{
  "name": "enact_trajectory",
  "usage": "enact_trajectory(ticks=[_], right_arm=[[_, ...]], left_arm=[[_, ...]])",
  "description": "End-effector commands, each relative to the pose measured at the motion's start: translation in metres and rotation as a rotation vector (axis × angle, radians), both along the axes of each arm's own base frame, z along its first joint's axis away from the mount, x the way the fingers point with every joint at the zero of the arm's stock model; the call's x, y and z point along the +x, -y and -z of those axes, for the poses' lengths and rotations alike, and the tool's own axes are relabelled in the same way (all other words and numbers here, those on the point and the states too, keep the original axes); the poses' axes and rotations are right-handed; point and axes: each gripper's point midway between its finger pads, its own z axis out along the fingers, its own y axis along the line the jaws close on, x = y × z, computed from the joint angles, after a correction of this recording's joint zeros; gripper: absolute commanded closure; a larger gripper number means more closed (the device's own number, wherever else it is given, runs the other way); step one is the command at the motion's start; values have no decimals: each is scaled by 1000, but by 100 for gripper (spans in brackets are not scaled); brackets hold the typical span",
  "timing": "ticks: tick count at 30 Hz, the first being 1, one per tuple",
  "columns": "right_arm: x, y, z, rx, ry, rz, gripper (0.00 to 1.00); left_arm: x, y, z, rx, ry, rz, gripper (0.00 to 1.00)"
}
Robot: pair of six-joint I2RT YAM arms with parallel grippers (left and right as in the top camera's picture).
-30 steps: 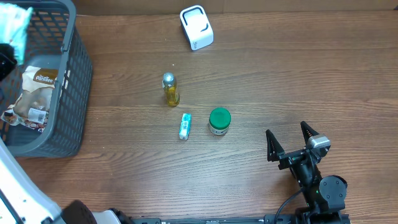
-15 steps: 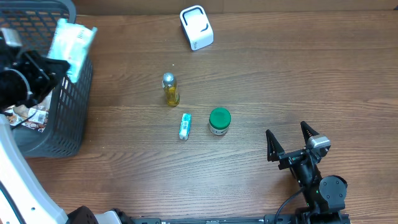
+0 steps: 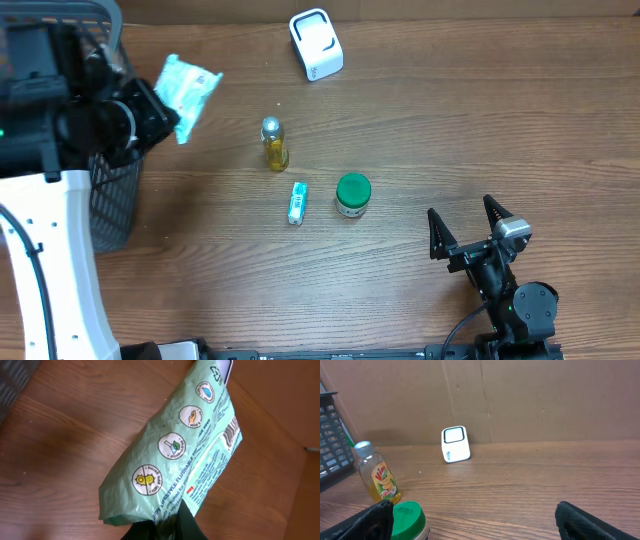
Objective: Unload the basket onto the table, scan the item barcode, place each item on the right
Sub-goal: 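Lift the mint-green pouch out and carry it toward the scanner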
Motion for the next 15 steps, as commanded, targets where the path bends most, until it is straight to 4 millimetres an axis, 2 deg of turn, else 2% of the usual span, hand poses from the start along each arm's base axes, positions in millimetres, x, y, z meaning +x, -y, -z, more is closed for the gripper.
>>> enact_trajectory(ticks=[1, 6, 10, 15], right_arm=[[1, 2, 2, -1, 2, 10, 0], [1, 2, 2, -1, 2, 10, 0], [1, 2, 2, -1, 2, 10, 0], [1, 2, 2, -1, 2, 10, 0]], left_arm=[[4, 2, -7, 22, 22, -52, 96], [4, 10, 1, 6, -19, -100, 96], [-1, 15, 26, 26, -101, -151, 96], [-6, 22, 68, 64, -208, -221, 96]])
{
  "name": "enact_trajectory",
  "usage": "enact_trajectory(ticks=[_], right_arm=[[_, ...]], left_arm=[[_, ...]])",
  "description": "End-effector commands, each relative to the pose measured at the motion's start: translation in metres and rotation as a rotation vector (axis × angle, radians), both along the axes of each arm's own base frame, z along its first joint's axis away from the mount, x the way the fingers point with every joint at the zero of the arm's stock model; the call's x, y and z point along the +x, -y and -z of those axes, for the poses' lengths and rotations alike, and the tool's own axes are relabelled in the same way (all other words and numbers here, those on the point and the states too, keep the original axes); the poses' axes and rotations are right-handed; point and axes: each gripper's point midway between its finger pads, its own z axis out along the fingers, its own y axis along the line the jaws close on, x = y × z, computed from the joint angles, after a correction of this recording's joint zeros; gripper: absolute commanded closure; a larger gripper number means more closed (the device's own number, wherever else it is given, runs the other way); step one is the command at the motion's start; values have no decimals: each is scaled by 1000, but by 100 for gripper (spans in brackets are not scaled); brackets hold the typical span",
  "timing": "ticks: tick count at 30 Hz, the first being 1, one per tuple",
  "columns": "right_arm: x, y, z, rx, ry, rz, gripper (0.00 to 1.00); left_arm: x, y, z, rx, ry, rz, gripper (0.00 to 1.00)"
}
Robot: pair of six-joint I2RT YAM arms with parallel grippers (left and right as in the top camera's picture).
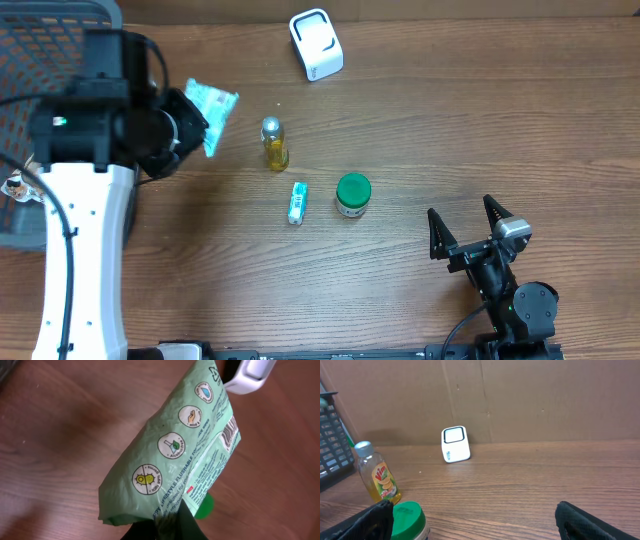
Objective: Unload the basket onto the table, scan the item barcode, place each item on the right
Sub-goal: 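Lift the mint-green pouch out and carry it toward the scanner, then lower the pouch onto the table beside the tissue pack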
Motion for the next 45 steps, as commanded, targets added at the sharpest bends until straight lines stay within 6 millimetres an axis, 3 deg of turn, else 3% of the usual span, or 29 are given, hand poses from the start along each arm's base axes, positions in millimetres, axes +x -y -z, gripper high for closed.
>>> enact_trajectory(ticks=[1, 5, 12, 20, 36, 45], right_arm=[[1, 2, 2, -1, 1, 10, 0], [1, 2, 2, -1, 1, 10, 0], [1, 2, 2, -1, 1, 10, 0], [1, 2, 2, -1, 1, 10, 0], [1, 2, 2, -1, 1, 10, 0], [1, 2, 2, -1, 1, 10, 0]], left_arm=[[-3, -2, 30, 40, -72, -109, 96], [-3, 4, 64, 36, -118, -122, 96], [-21, 24, 121, -31, -241, -90, 96], [-42, 32, 164, -61, -330, -71, 96], [-47, 46, 218, -124, -304, -42, 96], [-42, 48, 233, -131, -254, -37, 96]])
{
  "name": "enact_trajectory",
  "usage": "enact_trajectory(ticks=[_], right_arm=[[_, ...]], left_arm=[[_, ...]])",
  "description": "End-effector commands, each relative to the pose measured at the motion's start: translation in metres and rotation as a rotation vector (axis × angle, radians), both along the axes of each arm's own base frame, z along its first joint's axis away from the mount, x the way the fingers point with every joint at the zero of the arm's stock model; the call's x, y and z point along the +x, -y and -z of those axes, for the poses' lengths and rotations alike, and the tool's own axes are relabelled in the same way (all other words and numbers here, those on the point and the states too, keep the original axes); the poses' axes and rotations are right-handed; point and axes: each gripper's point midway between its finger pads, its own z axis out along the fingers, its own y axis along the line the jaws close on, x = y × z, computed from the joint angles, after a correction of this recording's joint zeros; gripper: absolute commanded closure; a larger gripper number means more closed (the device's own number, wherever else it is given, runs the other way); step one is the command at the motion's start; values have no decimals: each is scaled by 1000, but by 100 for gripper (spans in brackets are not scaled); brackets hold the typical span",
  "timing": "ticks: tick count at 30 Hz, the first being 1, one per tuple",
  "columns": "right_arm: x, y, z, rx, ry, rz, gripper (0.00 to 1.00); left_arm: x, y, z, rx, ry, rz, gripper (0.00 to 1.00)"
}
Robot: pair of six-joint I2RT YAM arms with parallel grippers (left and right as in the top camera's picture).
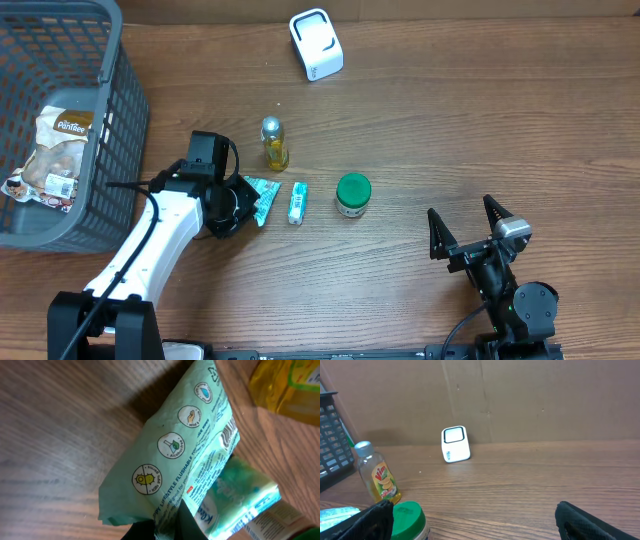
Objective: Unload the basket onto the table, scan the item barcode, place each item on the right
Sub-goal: 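Lower the pouch onto the table beside the tissue pack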
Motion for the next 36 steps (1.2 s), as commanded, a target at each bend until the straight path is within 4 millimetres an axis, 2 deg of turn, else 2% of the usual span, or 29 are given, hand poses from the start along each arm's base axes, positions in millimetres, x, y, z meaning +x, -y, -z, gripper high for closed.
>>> enact_trajectory(ticks=[1, 10, 23, 32, 36], right_arm=[[1, 2, 2, -1, 3, 10, 0], [1, 2, 2, -1, 3, 10, 0], [1, 2, 2, -1, 3, 10, 0], [1, 2, 2, -1, 3, 10, 0], [1, 2, 2, -1, 2, 10, 0]], left_arm=[[0, 6, 5, -13, 13, 4, 96], [15, 13, 4, -19, 99, 22, 95], [25, 11, 14, 1, 113, 15, 95], [42, 15, 12, -14, 177, 16, 96], [36, 18, 14, -10, 153, 30, 87]])
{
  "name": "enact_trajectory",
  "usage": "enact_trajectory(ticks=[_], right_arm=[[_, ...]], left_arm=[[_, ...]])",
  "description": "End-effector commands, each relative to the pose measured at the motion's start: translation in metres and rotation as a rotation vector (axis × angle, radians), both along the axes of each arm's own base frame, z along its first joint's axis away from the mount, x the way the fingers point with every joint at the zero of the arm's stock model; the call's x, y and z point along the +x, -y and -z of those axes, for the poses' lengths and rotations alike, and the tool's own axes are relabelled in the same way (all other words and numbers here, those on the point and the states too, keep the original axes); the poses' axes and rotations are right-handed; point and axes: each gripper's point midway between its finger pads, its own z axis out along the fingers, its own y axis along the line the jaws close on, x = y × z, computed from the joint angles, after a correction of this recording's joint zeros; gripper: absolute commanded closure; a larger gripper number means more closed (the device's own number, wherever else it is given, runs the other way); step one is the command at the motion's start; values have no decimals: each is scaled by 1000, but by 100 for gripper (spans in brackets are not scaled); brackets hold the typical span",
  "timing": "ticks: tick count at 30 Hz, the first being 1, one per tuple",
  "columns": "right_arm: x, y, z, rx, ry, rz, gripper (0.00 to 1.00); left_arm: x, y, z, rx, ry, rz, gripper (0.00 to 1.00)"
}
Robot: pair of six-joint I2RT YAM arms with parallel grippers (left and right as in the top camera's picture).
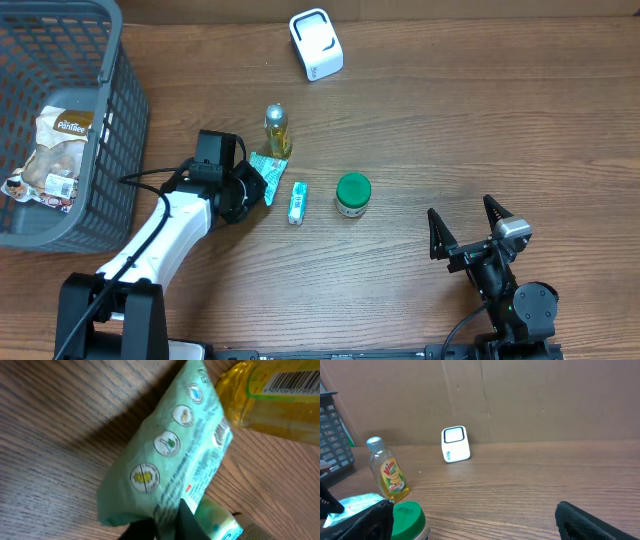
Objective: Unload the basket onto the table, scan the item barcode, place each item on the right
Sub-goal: 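Lower the pouch onto the table beside the tissue pack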
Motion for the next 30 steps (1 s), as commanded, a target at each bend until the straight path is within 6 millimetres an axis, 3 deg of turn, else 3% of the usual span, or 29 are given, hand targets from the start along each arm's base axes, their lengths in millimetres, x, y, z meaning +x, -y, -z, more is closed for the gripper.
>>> enact_trajectory(ticks=[1, 6, 11, 16, 18, 20, 22, 25, 30], right_arm=[[1, 2, 2, -1, 2, 10, 0], [1, 2, 2, -1, 2, 10, 0], [1, 2, 2, -1, 2, 10, 0], [1, 2, 2, -1, 2, 10, 0], [1, 2, 2, -1, 2, 10, 0], [1, 2, 2, -1, 2, 10, 0], [1, 2, 2, -1, 2, 10, 0], [1, 2, 2, -1, 2, 10, 0], [1, 2, 2, -1, 2, 10, 0]], left_arm=[[-9, 4, 7, 11, -41, 7, 82], [-34, 5, 14, 27, -128, 84, 59], [-44, 15, 7, 0, -134, 226, 51], [-31, 17, -26, 34, -99, 324, 48], [-22, 12, -43, 82, -75, 346, 53], [-12, 7, -60, 135, -41, 373, 64], [-6, 4, -67, 166, -15, 393, 72], [-1, -3, -65, 215, -6, 384, 85], [-1, -6, -44, 252, -63, 390, 92]])
